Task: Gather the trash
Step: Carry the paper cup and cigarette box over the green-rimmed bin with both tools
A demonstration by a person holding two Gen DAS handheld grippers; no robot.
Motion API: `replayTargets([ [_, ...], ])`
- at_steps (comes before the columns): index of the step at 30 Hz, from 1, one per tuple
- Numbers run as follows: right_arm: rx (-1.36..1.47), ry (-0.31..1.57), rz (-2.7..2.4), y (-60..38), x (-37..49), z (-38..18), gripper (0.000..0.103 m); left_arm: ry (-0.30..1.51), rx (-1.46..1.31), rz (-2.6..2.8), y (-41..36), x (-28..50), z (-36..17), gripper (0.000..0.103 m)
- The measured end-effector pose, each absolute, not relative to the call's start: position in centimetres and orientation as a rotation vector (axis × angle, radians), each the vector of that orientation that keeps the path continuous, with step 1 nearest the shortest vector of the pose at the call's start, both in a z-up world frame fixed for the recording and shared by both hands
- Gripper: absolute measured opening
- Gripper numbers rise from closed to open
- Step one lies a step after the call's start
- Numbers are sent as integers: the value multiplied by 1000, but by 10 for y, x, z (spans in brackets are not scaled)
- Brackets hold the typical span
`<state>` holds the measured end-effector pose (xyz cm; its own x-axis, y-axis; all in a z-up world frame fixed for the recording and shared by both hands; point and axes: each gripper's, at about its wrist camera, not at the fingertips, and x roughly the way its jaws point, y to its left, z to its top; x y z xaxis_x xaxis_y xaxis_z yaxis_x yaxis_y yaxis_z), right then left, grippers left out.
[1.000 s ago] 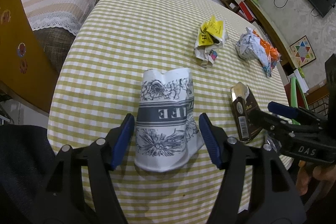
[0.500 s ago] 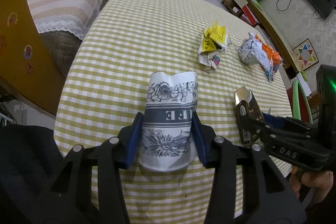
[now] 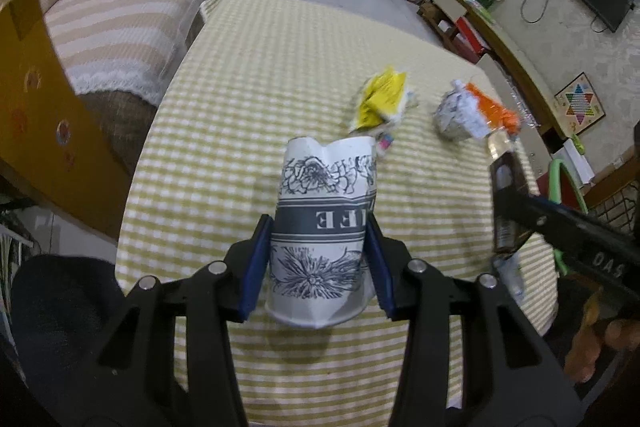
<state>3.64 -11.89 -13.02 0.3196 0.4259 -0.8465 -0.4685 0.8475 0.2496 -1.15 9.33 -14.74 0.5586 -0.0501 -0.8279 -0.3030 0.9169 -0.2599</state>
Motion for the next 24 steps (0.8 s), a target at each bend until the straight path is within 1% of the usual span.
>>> replayTargets([
  [8, -11, 1050, 587, -129, 34, -108, 47, 918, -376, 99, 76, 7, -117, 44],
  [24, 69, 988, 483, -182, 41, -88, 47, 882, -341, 19, 47, 29, -94, 44],
])
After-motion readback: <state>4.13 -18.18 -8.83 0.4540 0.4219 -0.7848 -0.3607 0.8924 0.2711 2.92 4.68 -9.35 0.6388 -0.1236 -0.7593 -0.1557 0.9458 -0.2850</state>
